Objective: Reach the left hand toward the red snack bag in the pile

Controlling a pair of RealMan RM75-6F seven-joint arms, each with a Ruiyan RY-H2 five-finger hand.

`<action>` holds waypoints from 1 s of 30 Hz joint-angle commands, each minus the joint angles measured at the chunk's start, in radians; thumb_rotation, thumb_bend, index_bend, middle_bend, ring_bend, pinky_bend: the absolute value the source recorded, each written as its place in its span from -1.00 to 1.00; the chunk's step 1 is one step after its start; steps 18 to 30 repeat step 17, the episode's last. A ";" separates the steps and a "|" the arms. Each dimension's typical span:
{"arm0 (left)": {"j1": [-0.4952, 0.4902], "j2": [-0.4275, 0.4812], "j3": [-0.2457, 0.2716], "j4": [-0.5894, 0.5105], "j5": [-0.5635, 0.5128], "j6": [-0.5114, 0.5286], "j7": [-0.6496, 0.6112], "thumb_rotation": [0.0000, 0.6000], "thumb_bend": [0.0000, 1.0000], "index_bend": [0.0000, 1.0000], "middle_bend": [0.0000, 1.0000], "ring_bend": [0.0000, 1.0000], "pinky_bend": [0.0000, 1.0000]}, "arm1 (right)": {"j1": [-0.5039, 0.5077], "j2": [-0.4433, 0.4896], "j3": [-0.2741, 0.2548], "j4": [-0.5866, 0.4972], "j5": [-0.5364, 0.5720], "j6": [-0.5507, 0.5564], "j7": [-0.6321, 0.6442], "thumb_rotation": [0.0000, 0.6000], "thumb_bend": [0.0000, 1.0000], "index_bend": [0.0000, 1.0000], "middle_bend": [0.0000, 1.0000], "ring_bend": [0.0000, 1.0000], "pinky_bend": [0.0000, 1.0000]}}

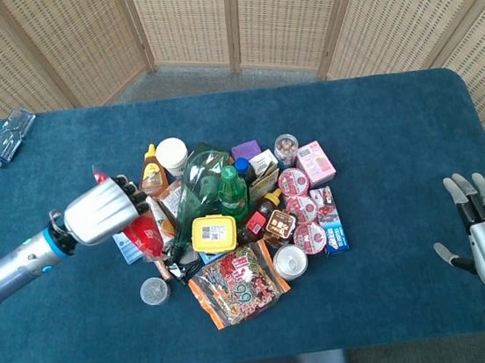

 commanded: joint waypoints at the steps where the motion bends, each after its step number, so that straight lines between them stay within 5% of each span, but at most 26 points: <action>1: 0.014 0.097 -0.057 -0.103 -0.043 0.048 0.011 1.00 -0.72 0.71 0.54 0.61 0.62 | 0.000 0.001 0.000 -0.003 -0.003 0.001 -0.001 1.00 -1.00 -1.00 -1.00 -1.00 -1.00; 15: 0.004 0.234 -0.160 -0.241 -0.069 0.040 0.042 1.00 -0.72 0.71 0.54 0.60 0.62 | -0.002 0.006 -0.001 -0.005 -0.005 0.000 0.005 1.00 -1.00 -1.00 -1.00 -1.00 -1.00; 30: 0.001 0.237 -0.167 -0.248 -0.064 0.032 0.046 1.00 -0.72 0.71 0.54 0.60 0.62 | -0.002 0.007 -0.001 -0.005 -0.005 0.000 0.006 1.00 -1.00 -1.00 -1.00 -1.00 -1.00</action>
